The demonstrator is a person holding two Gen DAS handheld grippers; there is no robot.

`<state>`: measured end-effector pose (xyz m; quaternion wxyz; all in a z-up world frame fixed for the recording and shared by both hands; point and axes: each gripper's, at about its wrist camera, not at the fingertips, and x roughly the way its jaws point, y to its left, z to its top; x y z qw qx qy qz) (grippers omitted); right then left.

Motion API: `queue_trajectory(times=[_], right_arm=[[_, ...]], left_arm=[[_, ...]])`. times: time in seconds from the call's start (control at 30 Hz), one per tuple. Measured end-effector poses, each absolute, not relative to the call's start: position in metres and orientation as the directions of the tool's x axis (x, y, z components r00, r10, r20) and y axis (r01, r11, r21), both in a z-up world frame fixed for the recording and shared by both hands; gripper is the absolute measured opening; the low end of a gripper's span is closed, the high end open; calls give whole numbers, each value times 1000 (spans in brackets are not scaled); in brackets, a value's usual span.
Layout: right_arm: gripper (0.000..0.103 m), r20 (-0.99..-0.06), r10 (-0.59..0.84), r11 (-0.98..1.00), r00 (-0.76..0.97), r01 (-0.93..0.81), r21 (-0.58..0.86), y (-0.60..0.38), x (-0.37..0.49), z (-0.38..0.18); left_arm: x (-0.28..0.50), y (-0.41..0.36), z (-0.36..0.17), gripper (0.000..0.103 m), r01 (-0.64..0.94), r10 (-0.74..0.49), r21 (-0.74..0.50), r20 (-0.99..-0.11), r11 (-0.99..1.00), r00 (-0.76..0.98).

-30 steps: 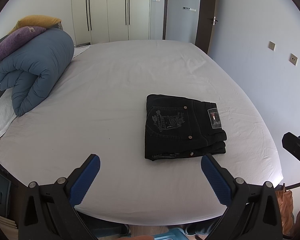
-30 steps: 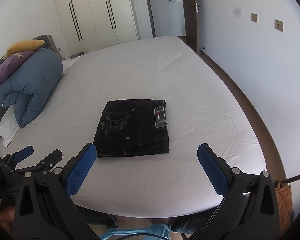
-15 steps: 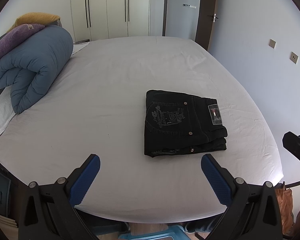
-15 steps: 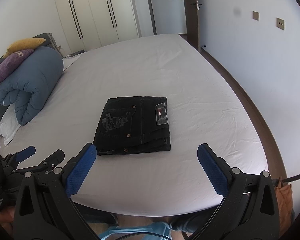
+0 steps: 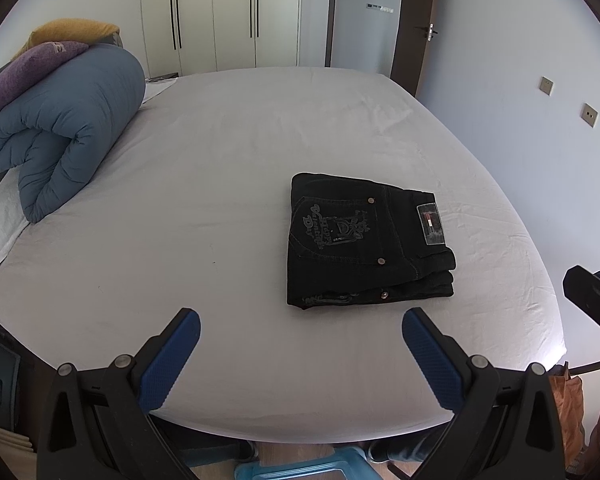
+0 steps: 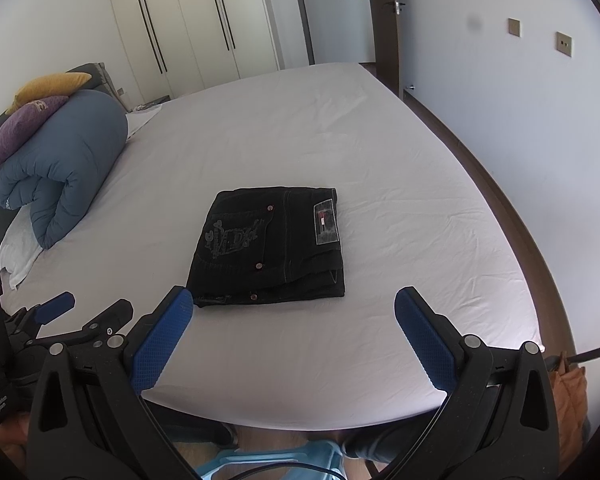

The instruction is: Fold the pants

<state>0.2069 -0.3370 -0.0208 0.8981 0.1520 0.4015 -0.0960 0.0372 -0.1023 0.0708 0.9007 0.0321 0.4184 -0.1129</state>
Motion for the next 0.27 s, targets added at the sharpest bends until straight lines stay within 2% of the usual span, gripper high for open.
queue_trajectory(times=[0.27], right_arm=[[103,-759,-40,933,650,295,204,-339,209,-27]], left_arm=[[40,-107,70,103,242,-171,-17,-757,970,631]])
